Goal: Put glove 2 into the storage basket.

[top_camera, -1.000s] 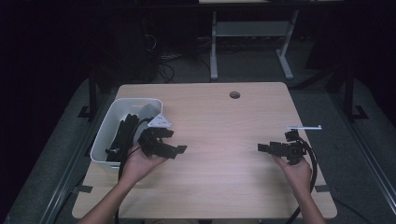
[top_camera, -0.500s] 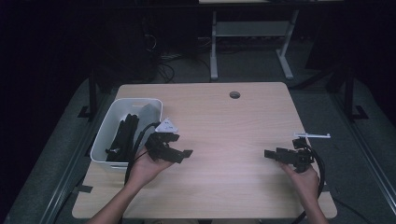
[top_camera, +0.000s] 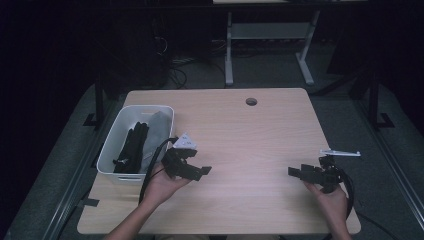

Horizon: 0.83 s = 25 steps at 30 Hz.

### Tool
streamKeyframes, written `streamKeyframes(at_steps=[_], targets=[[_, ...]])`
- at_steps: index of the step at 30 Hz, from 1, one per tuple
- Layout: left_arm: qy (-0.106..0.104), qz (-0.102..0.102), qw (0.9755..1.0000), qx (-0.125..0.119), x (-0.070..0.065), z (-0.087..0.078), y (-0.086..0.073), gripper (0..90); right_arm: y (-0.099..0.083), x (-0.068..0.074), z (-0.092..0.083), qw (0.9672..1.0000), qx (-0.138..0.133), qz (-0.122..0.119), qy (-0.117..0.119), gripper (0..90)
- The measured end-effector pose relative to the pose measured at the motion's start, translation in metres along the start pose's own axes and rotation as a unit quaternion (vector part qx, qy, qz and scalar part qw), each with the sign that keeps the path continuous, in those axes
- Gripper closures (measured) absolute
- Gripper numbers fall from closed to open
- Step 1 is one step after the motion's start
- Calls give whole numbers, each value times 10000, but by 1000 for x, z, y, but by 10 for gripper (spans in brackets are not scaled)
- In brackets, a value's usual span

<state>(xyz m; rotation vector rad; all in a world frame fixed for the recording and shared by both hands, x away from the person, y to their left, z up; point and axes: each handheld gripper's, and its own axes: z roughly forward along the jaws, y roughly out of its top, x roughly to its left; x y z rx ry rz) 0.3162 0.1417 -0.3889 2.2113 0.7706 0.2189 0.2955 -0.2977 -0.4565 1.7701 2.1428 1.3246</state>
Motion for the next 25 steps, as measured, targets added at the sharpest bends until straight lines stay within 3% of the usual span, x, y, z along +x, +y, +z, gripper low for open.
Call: streamKeyframes(at_steps=[9,17,20,25], targets=[[22,17,10000,-13,-5,7,-8,201,-12,-2,-8,9999,-85,-33,-70,268],[17,14,9999,-136,-14,11,-14,198,-18,4,-15,9995,-154,-260,-88,254],[170,144,9996,-155,-17,11,-16,198,-21,6,-17,9993,-199,-295,-88,249],[64,23,9995,-320,-21,13,-23,197,-24,11,-20,9986,-336,-392,-69,245]])
